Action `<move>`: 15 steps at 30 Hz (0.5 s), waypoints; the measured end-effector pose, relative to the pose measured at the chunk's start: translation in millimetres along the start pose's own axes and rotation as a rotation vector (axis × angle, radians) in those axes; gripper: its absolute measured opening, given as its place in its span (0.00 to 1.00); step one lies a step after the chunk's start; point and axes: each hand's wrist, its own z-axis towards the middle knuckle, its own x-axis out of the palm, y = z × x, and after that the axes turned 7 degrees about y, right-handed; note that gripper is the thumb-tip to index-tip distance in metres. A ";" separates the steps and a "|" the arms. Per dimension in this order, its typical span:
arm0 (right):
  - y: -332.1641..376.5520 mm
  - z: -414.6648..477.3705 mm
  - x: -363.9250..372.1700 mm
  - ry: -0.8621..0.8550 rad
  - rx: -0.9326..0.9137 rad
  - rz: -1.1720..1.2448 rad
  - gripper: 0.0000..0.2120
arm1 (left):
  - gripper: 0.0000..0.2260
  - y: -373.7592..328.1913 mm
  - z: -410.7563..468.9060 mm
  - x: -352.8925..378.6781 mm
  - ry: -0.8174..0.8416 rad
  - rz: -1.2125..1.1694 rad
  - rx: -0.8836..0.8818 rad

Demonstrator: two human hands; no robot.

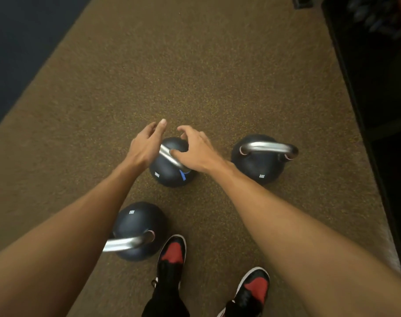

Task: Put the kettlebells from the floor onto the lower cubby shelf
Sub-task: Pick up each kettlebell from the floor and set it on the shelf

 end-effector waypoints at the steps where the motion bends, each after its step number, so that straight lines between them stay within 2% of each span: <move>1: 0.1 7.9 8.1 0.012 0.013 0.001 0.35 | 0.35 6.4 4.5 -1.8 -0.001 -0.001 -0.006; 8: -8.5 61.1 59.5 0.128 0.142 0.043 0.37 | 0.33 42.4 42.1 -7.5 0.019 0.003 -0.004; 11: -13.6 78.0 80.4 0.116 0.209 0.014 0.28 | 0.32 59.8 54.5 -12.1 0.037 0.011 -0.012; 13: -14.9 84.8 89.2 0.058 0.237 -0.034 0.19 | 0.28 68.1 59.4 -14.4 0.055 0.026 -0.004; 15: -14.5 88.3 93.0 0.007 0.270 -0.041 0.15 | 0.23 74.9 63.5 -15.1 0.063 0.058 0.011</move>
